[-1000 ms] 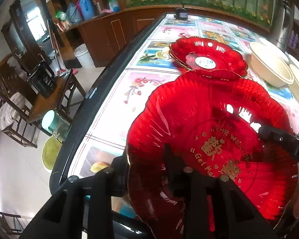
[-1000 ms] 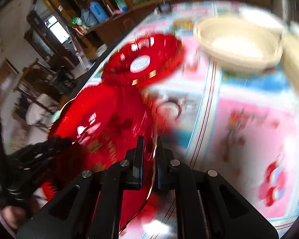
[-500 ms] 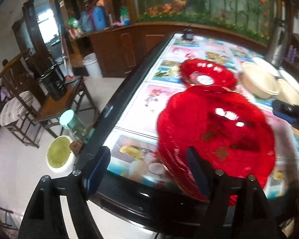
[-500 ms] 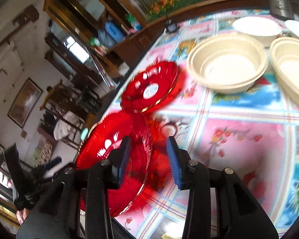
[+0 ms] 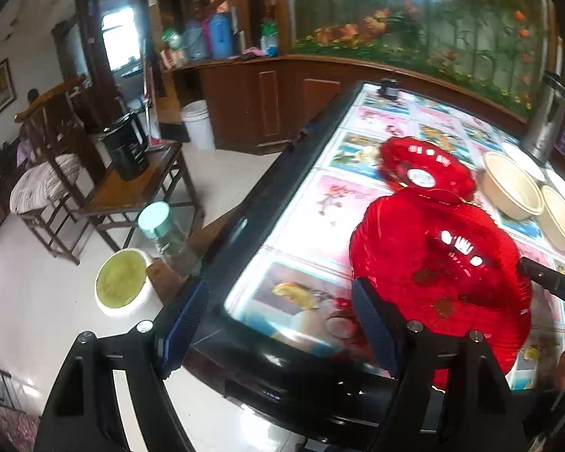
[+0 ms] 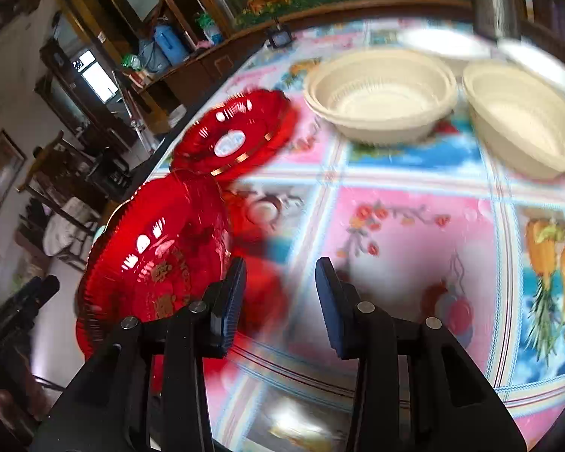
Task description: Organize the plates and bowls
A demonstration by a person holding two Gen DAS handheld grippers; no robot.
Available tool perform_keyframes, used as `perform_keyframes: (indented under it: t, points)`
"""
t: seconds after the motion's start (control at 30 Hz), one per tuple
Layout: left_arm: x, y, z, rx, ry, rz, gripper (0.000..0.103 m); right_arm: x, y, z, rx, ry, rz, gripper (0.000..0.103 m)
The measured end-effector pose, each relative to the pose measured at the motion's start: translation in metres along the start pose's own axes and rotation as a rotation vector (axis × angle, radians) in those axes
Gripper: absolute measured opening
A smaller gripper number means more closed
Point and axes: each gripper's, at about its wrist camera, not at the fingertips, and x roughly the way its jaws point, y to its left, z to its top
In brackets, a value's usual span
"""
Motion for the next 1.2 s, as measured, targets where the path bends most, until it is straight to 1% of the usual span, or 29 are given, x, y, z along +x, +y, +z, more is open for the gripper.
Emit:
perform_keyframes:
  t: [0.07, 0.13, 0.2, 0.27, 0.33, 0.43, 0.5, 0.57, 0.67, 0.77, 0.83, 0.9, 1.0, 1.07, 1.2]
  points:
    - [0.0, 0.006, 0.0, -0.03, 0.01, -0.006, 0.078, 0.0, 0.012, 0.001, -0.036, -0.009, -0.02, 0.038]
    - [-0.003, 0.009, 0.0, -0.049, 0.017, -0.037, 0.078, 0.003, 0.018, 0.004, -0.038, 0.004, 0.008, 0.038]
    - [-0.011, 0.007, 0.001, -0.057, 0.002, -0.064, 0.078, 0.013, 0.028, 0.004, -0.027, 0.038, 0.045, 0.038]
    - [-0.019, 0.001, 0.002, -0.044, -0.024, -0.068, 0.078, 0.024, 0.039, 0.004, -0.046, 0.061, 0.068, 0.038]
    - [-0.023, -0.003, 0.006, -0.042, -0.035, -0.077, 0.078, 0.03, 0.049, 0.002, -0.065, 0.064, 0.077, 0.038]
    - [-0.027, -0.006, 0.021, -0.049, -0.033, -0.135, 0.078, 0.026, 0.046, 0.008, -0.056, 0.046, 0.09, 0.038]
    - [-0.028, -0.007, 0.036, -0.064, -0.025, -0.17, 0.078, 0.022, 0.032, 0.016, -0.01, 0.027, 0.093, 0.038]
    - [-0.026, -0.014, 0.06, -0.1, 0.015, -0.215, 0.079, 0.019, 0.013, 0.028, 0.059, 0.02, 0.117, 0.038]
    - [-0.015, -0.032, 0.09, -0.133, 0.051, -0.278, 0.08, 0.018, -0.005, 0.047, 0.133, 0.021, 0.177, 0.038]
    - [0.011, -0.055, 0.122, -0.182, 0.113, -0.298, 0.08, 0.029, -0.014, 0.067, 0.164, 0.061, 0.219, 0.038]
    - [0.035, -0.065, 0.136, -0.208, 0.177, -0.273, 0.08, 0.041, -0.02, 0.078, 0.188, 0.088, 0.252, 0.038]
    - [0.064, -0.073, 0.147, -0.241, 0.252, -0.283, 0.08, 0.051, -0.026, 0.09, 0.212, 0.105, 0.27, 0.039]
    - [0.115, -0.084, 0.164, -0.288, 0.378, -0.315, 0.08, 0.061, -0.028, 0.102, 0.222, 0.106, 0.273, 0.039]
    - [0.138, -0.088, 0.168, -0.297, 0.436, -0.323, 0.08, 0.07, -0.03, 0.108, 0.239, 0.126, 0.267, 0.039]
    - [0.169, -0.095, 0.173, -0.302, 0.491, -0.293, 0.08, 0.086, -0.034, 0.114, 0.257, 0.15, 0.233, 0.039]
